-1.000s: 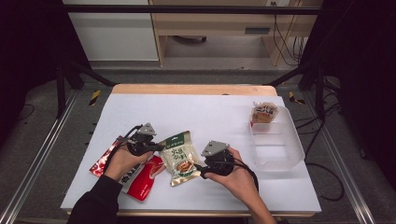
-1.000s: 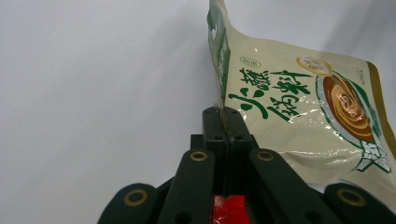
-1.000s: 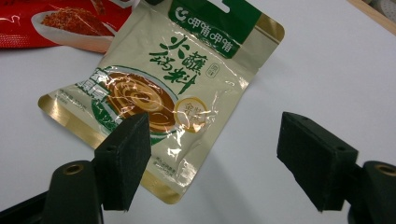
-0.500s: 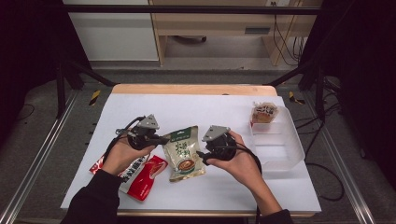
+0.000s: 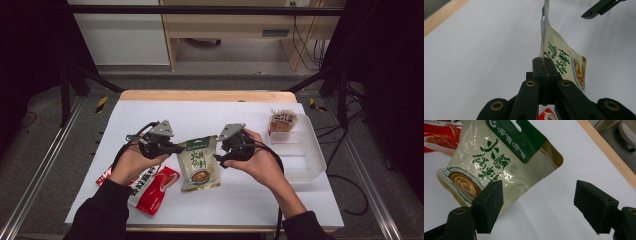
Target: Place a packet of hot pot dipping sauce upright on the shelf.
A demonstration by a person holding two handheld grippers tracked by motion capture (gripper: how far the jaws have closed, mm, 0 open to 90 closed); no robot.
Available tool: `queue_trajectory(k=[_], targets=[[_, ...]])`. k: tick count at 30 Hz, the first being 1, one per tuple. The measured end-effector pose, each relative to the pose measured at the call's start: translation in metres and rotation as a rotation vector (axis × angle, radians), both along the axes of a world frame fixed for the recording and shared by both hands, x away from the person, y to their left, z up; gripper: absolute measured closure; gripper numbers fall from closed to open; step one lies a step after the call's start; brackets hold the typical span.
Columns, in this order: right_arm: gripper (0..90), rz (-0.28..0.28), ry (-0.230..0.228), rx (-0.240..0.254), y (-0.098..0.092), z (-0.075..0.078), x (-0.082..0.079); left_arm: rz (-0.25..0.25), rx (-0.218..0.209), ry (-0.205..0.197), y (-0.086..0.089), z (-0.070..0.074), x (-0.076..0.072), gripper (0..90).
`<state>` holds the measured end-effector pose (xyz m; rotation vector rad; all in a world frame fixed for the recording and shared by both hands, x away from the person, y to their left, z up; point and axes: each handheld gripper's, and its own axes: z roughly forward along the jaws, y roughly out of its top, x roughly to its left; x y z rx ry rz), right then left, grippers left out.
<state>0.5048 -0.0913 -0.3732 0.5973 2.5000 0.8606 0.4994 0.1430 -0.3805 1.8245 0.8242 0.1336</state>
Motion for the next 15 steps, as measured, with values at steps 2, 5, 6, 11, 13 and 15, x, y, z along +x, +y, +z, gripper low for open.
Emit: queue_trajectory(k=[2,5,6,11,13,15], targets=[[23.8,0.015,0.006,-0.010,0.001,0.004,0.002,-0.007,0.001,-0.006,-0.001,0.003,-0.001,90.0],[23.4,0.033,0.026,-0.014,0.003,0.009,0.004,-0.019,-0.002,-0.011,-0.004,0.007,-0.004,90.0],[23.3,0.043,0.033,-0.015,0.003,0.011,0.004,-0.023,-0.003,-0.017,-0.005,0.008,-0.005,90.0],[26.5,0.074,0.048,-0.027,0.004,0.018,0.005,-0.044,-0.007,-0.035,-0.012,0.015,-0.011,90.0],[31.0,0.085,0.052,-0.022,0.005,0.020,0.005,-0.053,-0.009,-0.040,-0.014,0.017,-0.013,90.0],[33.5,0.097,0.054,-0.031,0.004,0.022,0.006,-0.062,-0.010,-0.045,-0.015,0.019,-0.014,90.0]])
